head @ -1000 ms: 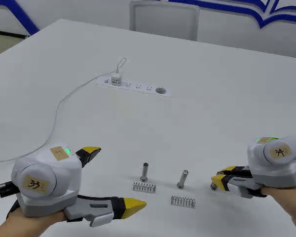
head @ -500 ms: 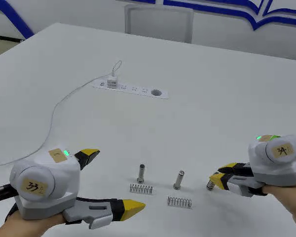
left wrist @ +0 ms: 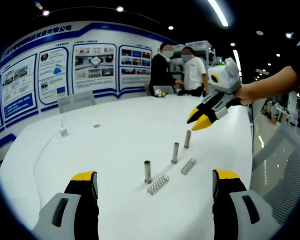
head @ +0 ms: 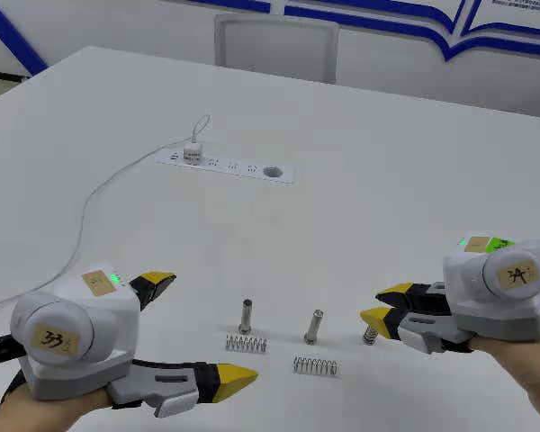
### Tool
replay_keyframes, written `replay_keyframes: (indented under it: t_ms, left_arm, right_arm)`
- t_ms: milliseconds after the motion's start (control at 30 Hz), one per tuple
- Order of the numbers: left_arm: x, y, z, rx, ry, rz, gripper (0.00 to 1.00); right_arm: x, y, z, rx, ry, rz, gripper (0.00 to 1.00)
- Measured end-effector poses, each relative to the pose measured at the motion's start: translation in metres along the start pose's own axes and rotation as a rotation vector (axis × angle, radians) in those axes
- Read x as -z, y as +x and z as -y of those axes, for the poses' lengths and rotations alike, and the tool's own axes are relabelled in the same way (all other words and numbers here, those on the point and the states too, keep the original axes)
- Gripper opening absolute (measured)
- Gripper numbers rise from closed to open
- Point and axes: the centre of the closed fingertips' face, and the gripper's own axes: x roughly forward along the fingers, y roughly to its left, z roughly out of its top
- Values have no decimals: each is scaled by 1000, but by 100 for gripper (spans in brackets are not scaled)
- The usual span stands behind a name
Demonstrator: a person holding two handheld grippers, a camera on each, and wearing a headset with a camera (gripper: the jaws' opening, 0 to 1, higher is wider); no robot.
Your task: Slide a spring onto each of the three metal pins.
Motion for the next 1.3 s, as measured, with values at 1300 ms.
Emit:
replay_keyframes:
  t_ms: [1300]
  left_arm:
    - [-7,-4,-3,4,-60,33,92]
  right_arm:
    - [55,53,-55,-245,-99,-208,21]
